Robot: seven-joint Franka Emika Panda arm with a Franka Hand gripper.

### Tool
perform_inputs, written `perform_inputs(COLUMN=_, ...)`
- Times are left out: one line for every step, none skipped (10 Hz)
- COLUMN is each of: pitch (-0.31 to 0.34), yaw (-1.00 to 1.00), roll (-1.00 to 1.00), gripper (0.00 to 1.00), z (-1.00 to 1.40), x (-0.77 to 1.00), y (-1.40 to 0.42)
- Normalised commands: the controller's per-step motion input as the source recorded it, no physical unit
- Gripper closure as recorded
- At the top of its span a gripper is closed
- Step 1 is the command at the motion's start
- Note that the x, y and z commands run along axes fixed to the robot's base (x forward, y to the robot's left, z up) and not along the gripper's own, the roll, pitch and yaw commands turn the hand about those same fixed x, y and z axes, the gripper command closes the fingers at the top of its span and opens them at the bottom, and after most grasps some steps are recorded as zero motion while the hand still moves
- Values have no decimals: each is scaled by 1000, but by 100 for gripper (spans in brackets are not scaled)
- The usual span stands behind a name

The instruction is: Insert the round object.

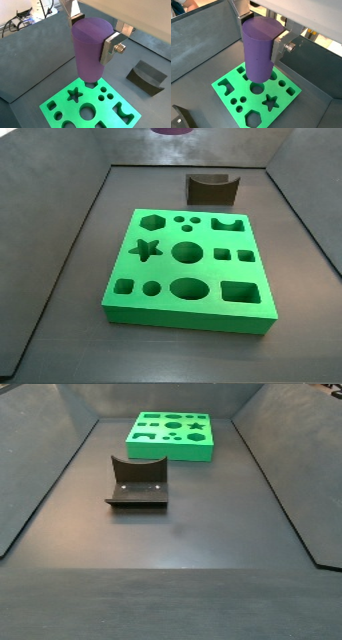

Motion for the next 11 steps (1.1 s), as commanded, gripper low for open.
perform_inputs(pitch=0, yaw=-46, roll=0, gripper=100, z=-1000, x=74, y=-171)
perform_inputs(pitch=0, yaw=-49, roll=0, gripper=100, z=-1000, x=74, y=-166)
perform_inputs(pitch=0, yaw=-46, roll=3, gripper=100, z=-1000, x=74, y=-166)
perform_inputs(pitch=0, yaw=-37, roll=13, gripper=100, z=-1000, x=91, y=-146)
perform_inputs(pitch=-4, yaw=-20, roll=16, gripper=100, z=-1000, x=97, y=-140)
perform_inputs(pitch=-9, yaw=-14, roll=20, gripper=100, z=-1000, x=100, y=-134)
perform_inputs(pitch=-10, yaw=-11, roll=31, gripper=100, z=-1000, x=120, y=-106)
perform_inputs(pitch=-10, yaw=-3, roll=43, gripper=100, z=-1000, x=123, y=-97)
perform_inputs(pitch=-10, yaw=0, roll=40, gripper=100, z=-1000, x=123, y=-97)
perform_inputs(pitch=-7, yaw=-14, roll=59, gripper=100, z=-1000, x=160, y=-46)
perform_inputs(pitch=23, yaw=-3, roll=121, gripper=100, z=-1000, x=306, y=69)
